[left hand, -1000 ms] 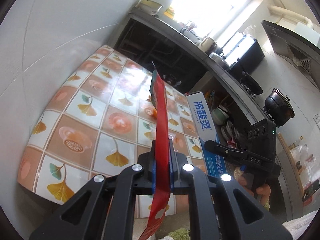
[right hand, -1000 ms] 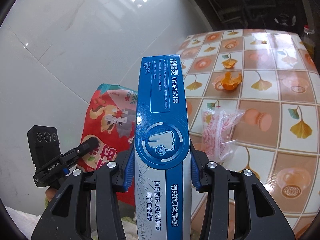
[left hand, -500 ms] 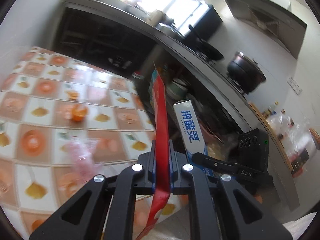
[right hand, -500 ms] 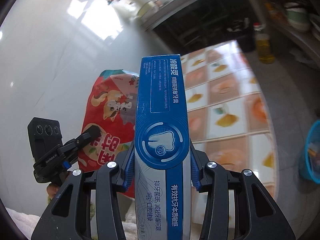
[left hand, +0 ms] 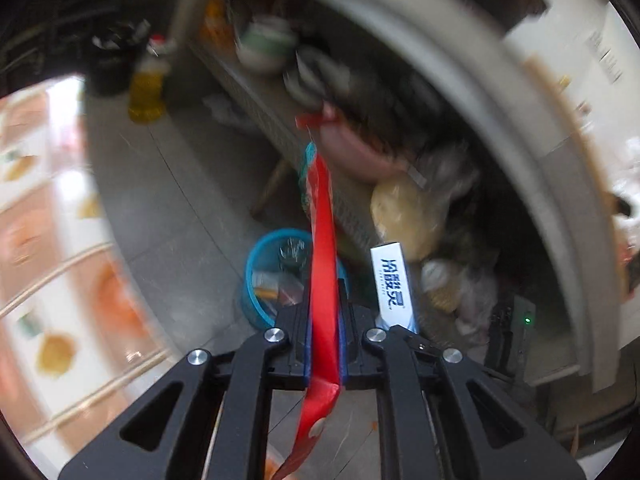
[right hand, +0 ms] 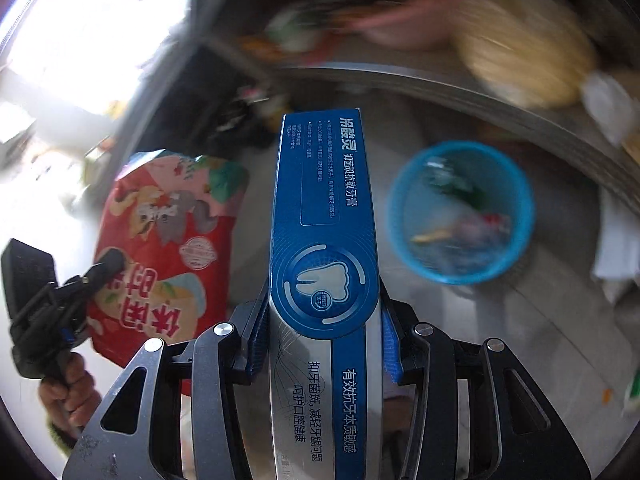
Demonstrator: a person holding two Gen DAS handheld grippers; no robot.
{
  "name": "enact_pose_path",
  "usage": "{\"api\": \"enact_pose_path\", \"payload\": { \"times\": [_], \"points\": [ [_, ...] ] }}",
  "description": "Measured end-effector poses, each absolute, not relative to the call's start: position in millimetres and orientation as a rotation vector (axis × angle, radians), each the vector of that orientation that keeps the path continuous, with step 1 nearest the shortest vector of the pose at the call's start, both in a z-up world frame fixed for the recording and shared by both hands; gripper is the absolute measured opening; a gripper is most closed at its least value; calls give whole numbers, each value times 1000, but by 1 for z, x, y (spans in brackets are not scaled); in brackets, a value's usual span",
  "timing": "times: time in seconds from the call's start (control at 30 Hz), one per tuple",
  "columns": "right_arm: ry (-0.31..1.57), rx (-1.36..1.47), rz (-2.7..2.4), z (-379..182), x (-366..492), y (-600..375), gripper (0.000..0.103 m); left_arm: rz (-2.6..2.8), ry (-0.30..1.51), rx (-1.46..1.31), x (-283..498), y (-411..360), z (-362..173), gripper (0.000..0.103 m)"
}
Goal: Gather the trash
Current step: 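Carry the snack bag and toothpaste box toward the blue wastebasket with both tools, then open both tools to drop the snack bag and box into the wastebasket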
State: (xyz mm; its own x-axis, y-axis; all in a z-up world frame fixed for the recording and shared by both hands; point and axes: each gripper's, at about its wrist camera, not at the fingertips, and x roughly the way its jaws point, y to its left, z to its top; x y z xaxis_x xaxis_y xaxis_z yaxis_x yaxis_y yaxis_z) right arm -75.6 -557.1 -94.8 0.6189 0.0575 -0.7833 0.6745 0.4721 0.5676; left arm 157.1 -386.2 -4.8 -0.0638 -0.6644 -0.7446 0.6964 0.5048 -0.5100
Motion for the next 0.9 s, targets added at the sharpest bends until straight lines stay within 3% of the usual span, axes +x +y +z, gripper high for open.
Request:
{"api": "enact_pose_path", "payload": {
  "times": [0.27, 0.53, 0.57, 0.63, 0.67, 0.9],
  "points": [
    [1050, 902, -659, -168, -63, -605, 43, -1044, 1368, 307, 163, -520, -106, 8],
    [1218, 616, -757, -213, -10, -643, 43, -1017, 1426, 442, 160, -589, -165, 10],
    [1226, 595, -758, -218, -5, -647, 48, -1025, 1418, 430, 159, -594, -167, 13],
    [1236, 540, -775, -227, 1, -651, 60, -1040, 1415, 419, 156, -600, -170, 29],
    [1243, 497, -800, -231, 2, -653, 61, -1033, 1414, 413, 156, -599, -170, 37],
    [1179, 528, -816, -224, -29, -646, 62, -1065, 1391, 298, 169, -582, -147, 39]
  ]
}}
